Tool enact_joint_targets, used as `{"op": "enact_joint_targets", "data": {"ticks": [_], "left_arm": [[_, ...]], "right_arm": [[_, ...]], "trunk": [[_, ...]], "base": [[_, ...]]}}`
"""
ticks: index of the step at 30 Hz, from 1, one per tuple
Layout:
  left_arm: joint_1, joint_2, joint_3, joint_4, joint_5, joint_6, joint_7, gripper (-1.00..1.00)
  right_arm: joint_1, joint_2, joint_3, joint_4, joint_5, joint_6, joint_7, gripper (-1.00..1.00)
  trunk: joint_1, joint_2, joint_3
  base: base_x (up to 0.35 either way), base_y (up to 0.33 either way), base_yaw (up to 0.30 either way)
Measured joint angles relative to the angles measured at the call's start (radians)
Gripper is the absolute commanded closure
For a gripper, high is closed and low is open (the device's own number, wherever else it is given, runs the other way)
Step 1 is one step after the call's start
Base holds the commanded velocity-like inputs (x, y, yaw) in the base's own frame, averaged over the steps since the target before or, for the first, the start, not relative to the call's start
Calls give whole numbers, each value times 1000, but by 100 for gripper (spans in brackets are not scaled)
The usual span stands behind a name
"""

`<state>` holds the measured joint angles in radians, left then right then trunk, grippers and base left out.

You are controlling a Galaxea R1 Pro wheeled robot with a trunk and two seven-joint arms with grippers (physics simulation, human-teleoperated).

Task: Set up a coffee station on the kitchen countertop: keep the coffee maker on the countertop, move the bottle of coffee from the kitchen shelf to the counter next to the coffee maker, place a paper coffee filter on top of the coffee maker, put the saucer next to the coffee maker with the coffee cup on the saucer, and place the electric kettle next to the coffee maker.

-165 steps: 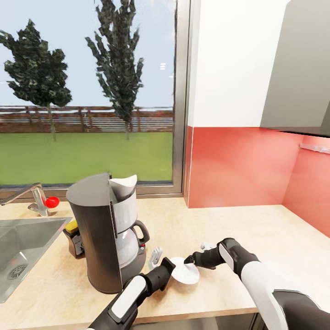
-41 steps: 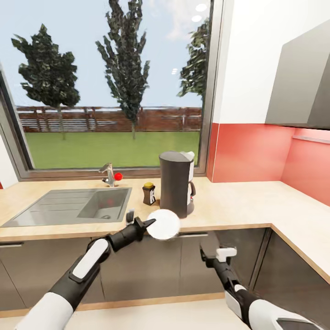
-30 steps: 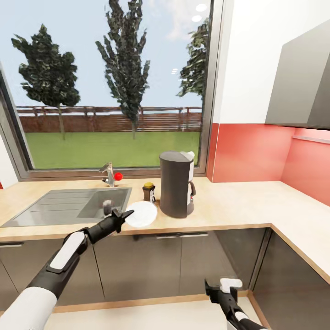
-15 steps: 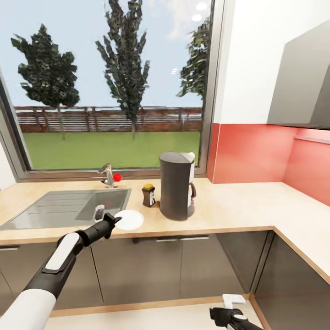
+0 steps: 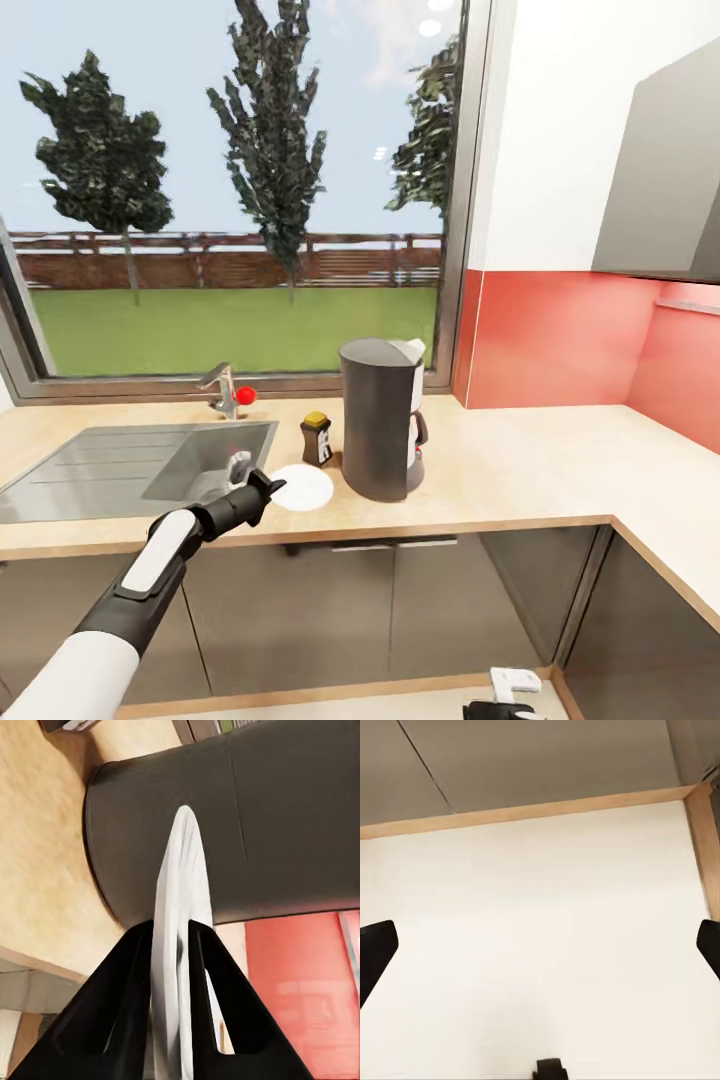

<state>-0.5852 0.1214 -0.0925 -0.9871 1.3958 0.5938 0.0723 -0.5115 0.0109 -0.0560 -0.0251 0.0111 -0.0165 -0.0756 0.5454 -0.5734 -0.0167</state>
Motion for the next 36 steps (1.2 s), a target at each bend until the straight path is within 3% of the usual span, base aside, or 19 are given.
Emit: {"op": "enact_joint_targets", "data": {"ticks": [6, 16, 22, 28, 30, 31, 32, 36], "left_arm": [[1, -4, -10, 41, -1, -81, -3, 100], [5, -4, -11, 52, -1, -85, -3, 100], [57, -5, -10, 63, -2, -88, -9, 100], [67, -6, -11, 80, -6, -113, -5, 100], [67, -6, -11, 99, -27, -146, -7, 100], [67, -6, -9, 119, -69, -169, -10, 100], [67, -6, -8, 124, -81, -174, -11, 100], [67, -7, -8, 131, -100, -182, -12, 100]], "right_arm": [[14, -3, 0, 0, 0, 0, 0, -100], [17, -4, 0, 0, 0, 0, 0, -100], [18, -4, 0, 0, 0, 0, 0, -100], [18, -4, 0, 0, 1, 0, 0, -100], [18, -4, 0, 0, 0, 0, 0, -100], [18, -4, 0, 0, 0, 0, 0, -100], [18, -4, 0, 0, 0, 0, 0, -100], [19, -4, 0, 0, 0, 0, 0, -100]], "trunk": [[-1, 0, 0], [0, 0, 0], [0, 0, 0], [0, 0, 0], [0, 0, 0], [0, 0, 0], [0, 0, 0], [0, 0, 0]], "base": [[184, 0, 0], [56, 0, 0], [0, 0, 0], [7, 0, 0], [122, 0, 0], [192, 0, 0], [193, 0, 0], [81, 0, 0]]}}
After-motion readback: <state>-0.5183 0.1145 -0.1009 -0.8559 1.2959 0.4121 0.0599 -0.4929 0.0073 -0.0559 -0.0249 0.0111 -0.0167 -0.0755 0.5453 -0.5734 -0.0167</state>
